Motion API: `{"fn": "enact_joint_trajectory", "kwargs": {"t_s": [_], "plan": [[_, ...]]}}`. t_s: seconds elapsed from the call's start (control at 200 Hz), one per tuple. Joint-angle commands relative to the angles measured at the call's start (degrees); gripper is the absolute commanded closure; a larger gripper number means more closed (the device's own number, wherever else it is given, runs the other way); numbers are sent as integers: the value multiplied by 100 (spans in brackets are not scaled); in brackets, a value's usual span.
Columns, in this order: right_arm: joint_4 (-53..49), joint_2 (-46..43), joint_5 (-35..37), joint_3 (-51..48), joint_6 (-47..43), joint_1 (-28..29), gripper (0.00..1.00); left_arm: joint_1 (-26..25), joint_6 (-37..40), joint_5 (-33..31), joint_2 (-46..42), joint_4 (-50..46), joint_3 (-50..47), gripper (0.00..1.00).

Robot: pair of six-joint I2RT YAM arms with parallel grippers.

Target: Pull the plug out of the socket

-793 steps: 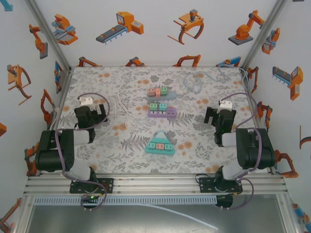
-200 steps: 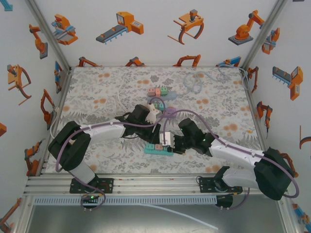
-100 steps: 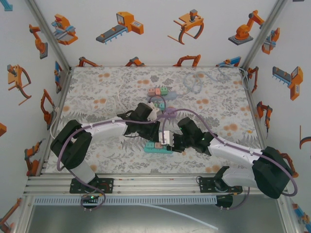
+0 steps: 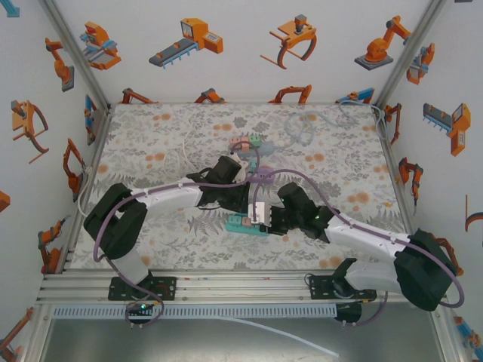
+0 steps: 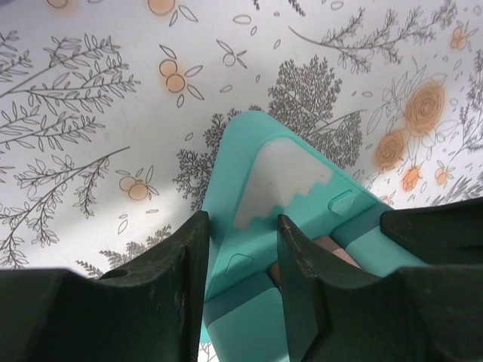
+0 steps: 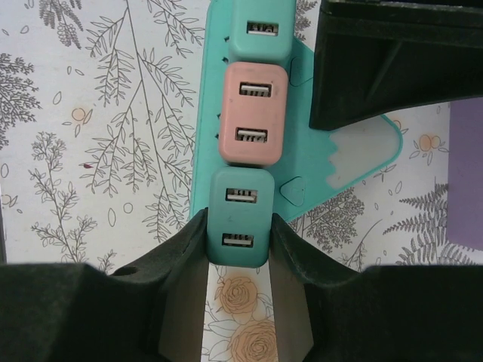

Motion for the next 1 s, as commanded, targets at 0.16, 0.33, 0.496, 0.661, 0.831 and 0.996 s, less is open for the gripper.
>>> {"fn": "enact_joint_trajectory", "kwargs": {"t_s": [0.16,0.33,0.496,0.661,0.831,0.996], "plan": [[1241,-489,-501,-5,25,76,86,28,297,-1988,1188,-1061,-647,69],[1375,-276,-255,-149,-132,59,86,24,497,-1585,923,-984,-690,70],[911,385,-628,153,-684,58,85,35,595,-239,227,-561,-796,44],[716,862,-904,511,-1091,58,73,45,571,128,262,-568,-628,31],[369,1157,-567,734,-1458,50,60,72,397,-167,457,-779,-621,44],[347,1140,-565,803,-1411,53,66,107,162,-487,414,-982,-668,51]]}}
